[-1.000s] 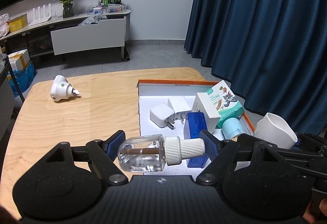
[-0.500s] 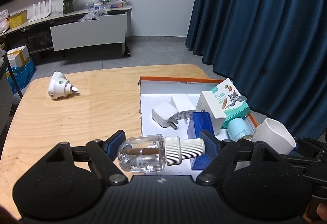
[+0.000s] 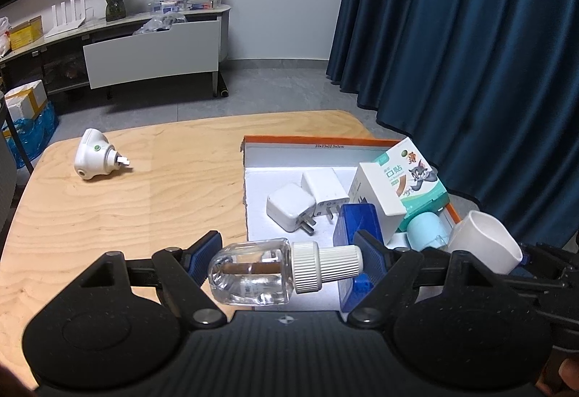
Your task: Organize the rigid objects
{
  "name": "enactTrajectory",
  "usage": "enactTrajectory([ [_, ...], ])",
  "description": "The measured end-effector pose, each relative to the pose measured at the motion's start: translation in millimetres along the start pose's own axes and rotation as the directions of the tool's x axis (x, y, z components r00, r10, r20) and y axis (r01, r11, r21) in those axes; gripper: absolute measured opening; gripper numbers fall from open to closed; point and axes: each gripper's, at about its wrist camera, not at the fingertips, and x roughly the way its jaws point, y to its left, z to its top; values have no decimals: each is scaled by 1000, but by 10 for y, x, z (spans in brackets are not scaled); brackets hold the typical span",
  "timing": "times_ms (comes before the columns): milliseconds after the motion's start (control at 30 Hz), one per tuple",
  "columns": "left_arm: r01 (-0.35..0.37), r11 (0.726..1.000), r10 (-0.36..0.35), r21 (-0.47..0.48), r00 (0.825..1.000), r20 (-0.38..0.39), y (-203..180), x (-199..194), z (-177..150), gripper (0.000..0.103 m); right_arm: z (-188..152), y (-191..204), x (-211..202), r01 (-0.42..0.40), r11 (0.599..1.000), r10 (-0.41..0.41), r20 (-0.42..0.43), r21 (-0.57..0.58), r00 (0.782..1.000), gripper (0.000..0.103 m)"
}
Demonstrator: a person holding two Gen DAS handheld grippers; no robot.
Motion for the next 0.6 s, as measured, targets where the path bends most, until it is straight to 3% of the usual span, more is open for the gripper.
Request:
enactTrajectory([
  [400,14,1000,-14,-3,1000,-7,15,331,316,81,1,-16,168,-8,1000,8,-2,-17,1000,84],
  [600,35,999,-35,9,999,-23,-51,606,509,81,18,-88,126,-15,1000,15,48,0,999,84],
])
